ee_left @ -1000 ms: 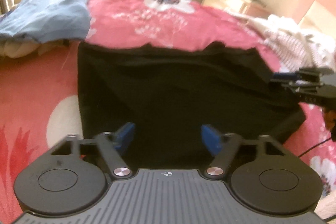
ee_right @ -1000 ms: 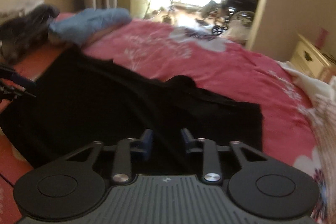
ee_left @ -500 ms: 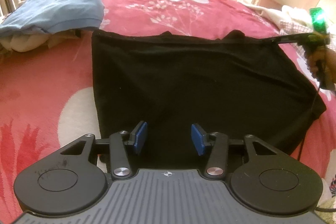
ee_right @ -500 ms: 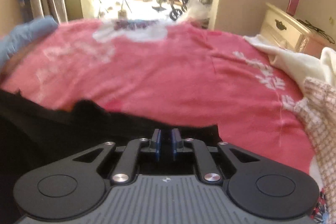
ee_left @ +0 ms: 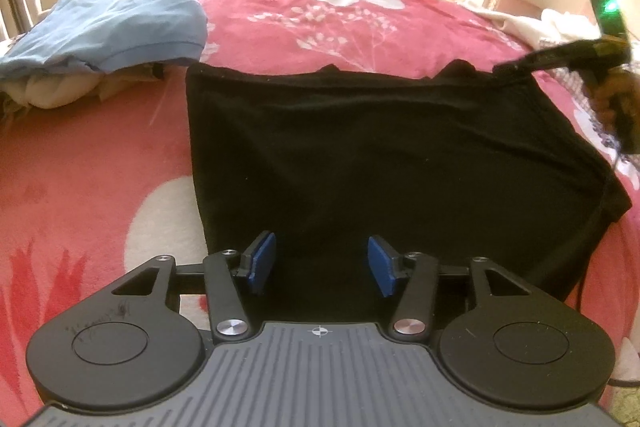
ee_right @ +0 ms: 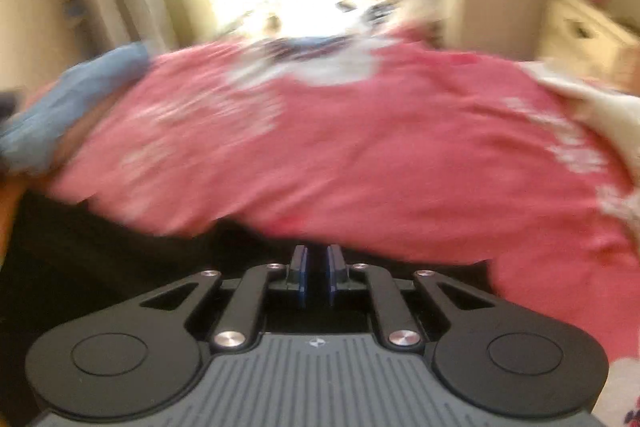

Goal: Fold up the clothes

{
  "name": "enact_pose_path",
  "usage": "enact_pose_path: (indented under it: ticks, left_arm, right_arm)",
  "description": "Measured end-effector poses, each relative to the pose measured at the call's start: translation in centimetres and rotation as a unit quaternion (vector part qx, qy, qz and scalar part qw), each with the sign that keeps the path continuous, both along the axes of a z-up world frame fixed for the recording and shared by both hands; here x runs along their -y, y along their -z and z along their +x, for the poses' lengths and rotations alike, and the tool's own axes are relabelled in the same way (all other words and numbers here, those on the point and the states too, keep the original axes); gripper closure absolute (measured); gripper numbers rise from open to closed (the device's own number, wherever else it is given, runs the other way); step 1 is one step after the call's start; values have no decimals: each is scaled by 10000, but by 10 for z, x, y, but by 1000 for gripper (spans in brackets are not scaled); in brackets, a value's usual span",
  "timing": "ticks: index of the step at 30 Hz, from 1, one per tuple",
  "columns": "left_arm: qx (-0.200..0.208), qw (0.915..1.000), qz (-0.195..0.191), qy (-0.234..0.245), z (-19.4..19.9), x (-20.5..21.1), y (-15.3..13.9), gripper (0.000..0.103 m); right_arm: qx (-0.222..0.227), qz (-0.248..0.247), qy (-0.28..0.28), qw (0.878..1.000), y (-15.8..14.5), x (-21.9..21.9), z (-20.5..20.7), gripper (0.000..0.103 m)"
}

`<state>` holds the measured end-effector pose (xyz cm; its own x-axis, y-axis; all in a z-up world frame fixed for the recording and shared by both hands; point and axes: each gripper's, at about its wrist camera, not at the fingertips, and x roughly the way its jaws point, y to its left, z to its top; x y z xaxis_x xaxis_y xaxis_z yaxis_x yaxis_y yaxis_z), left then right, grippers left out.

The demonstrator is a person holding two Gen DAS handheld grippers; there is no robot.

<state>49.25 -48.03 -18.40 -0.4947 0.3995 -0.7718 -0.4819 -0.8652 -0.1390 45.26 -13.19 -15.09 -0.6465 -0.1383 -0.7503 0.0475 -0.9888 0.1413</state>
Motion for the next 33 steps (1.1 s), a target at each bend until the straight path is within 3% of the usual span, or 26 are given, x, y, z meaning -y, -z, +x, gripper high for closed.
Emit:
enact_pose_path:
  ticks: [7,9,13,15,18,19,21,22,24,26,29,33]
  left_arm:
    - [-5,10000,-16,21,0,1,2,50]
    - [-50,10000,-4,24,1,2,-1,49]
    - [-221,9997,44,-37,3,8,-8,47]
    - [-238,9997,37,-77,3,11,-7,47]
    - [-192,9997,-49,-153,-1,15,-3,47]
    - [-175,9997,-42,-188,-2,17,-2,47]
    - [-168,9995,-6,-259,-3,20,-4,47]
    - [-181,9994,9,-278,-3,22,-7,47]
    - [-286,9994,75,-161,1,22,-15,47]
    - [-359,9990,168,223,11,18,-22,47]
    - [-106,9935,254,1101,31,4,-22,47]
    - [325,9795,-211,1975,61,-7,-1,47]
  right_arm:
    - [68,-390,-34,9992,-9,-1,28,98]
    - [87,-501,-43,9987,-11,-1,36,89]
    - [126,-723,-63,9973,-16,-1,52,89]
    - [309,-1055,-632,9919,-13,-1,79,89]
    - [558,-476,-1029,9920,6,6,121,90]
    - [730,-169,-854,9935,16,5,128,90]
    - [695,-266,18,9972,20,-19,137,97]
    - [656,-349,478,9961,21,-32,141,96]
    - [293,-206,848,9957,4,-35,151,91]
    - [108,-259,352,9990,-9,-18,157,91]
    - [85,-298,-1005,9945,-11,28,169,91]
    - [735,663,-1445,9846,22,44,186,93]
